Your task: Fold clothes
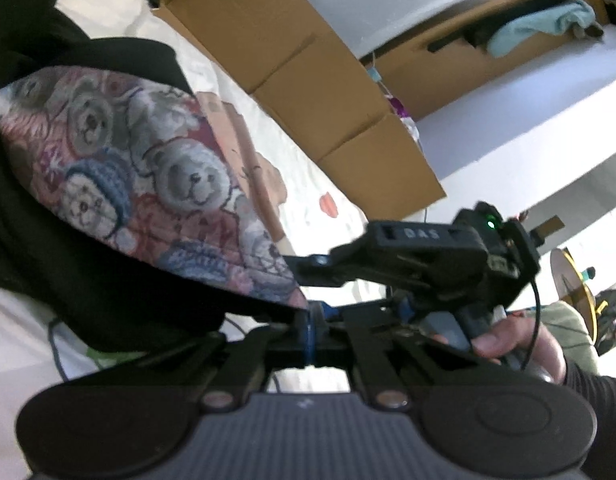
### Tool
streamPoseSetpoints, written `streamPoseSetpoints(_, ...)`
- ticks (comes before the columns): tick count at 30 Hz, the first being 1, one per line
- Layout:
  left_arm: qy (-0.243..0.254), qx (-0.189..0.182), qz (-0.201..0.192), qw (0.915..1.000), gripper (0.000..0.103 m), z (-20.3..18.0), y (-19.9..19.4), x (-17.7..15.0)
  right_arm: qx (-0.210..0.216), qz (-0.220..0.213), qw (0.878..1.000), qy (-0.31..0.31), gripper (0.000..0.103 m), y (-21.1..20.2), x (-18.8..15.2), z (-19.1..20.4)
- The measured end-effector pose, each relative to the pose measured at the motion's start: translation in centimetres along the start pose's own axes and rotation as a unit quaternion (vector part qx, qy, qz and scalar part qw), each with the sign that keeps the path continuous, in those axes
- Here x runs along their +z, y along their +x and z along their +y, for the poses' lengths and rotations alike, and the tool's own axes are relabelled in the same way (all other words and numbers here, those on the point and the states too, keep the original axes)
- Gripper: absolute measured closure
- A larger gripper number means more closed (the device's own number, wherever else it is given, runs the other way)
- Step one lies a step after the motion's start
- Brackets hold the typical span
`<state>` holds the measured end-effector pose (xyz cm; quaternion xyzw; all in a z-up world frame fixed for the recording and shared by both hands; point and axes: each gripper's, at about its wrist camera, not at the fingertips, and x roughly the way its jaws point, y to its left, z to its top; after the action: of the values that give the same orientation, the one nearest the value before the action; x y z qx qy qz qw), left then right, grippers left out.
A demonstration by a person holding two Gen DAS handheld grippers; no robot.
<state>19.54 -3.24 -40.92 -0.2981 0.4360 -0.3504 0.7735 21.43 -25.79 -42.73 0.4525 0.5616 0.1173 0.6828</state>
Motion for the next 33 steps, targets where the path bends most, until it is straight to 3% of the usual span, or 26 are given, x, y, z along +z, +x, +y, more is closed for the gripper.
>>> streamPoseSetpoints(1, 0.0, -0.001, 0.002, 1.0, 0.103, -0.1, 0.1, 0.0, 0.003, 0.003, 1.0, 0.004, 0.067, 0.2, 0.0, -0.1)
streamPoseSetpoints(6, 0.001, 0.0, 0.006, 1.0, 0.103, -0.3, 0.6, 0.0, -0.005, 0.0, 1.0, -0.031, 0.095, -0.2, 0.1, 0.6)
streamPoseSetpoints(11, 0.035, 0.003, 0.035, 0.9988, 0.102, -1.7, 1.0, 0.4, -0.022, -0.016, 0.996, -0.083, 0.099, -1.7, 0.6, 1.4)
streamPoseSetpoints(16, 0.067, 0.037, 0.034, 0.9965, 0.08, -2.6, -0.1, 1.3, -0.041, -0.036, 0.991, -0.126, 0.099, -3.2, 1.2, 2.0)
streamPoseSetpoints(18, 0.065, 0.055, 0.026, 0.996, 0.065, -2.4, -0.8, 1.8, -0.049, -0.048, 0.989, -0.13, 0.099, -4.1, 1.6, 1.7)
streamPoseSetpoints(23, 0.064, 0.117, -0.009, 0.991, 0.058, -1.1, -3.3, 3.7, -0.069, -0.073, 0.986, -0.134, 0.099, -6.0, 2.4, 0.9)
streamPoseSetpoints(28, 0.057, 0.185, -0.047, 0.98, 0.045, 0.5, -6.2, 5.7, -0.092, -0.095, 0.982, -0.138, 0.1, -7.8, 3.2, 0.1)
streamPoseSetpoints(33, 0.044, 0.249, -0.094, 0.9629, 0.028, 1.9, -9.3, 7.9, -0.108, -0.115, 0.978, -0.137, 0.1, -9.6, 4.1, -0.7)
